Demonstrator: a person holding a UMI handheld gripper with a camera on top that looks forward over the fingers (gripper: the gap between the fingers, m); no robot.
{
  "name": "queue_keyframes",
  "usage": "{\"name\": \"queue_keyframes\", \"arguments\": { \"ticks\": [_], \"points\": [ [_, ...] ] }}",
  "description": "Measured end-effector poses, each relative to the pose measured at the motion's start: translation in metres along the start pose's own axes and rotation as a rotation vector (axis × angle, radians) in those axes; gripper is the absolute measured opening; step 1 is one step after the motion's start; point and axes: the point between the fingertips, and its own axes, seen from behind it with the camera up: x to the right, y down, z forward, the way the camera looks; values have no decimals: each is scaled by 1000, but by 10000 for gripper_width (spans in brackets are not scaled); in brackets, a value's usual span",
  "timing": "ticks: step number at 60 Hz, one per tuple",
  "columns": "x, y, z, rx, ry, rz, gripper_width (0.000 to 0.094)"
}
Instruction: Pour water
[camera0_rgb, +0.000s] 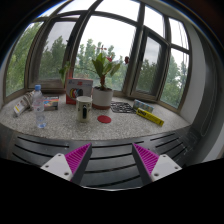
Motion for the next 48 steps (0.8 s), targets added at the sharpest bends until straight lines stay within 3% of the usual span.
{"name": "queue_keyframes", "arguments": {
  "ticks": [13,23,39,48],
  "points": [
    [5,-1,0,13,42,36,848],
    [-9,1,-5,39,19,-14,846],
    [-128,-4,2,43,-200,14,848],
    [-199,-40,30,119,-310,38,849]
  ]
}}
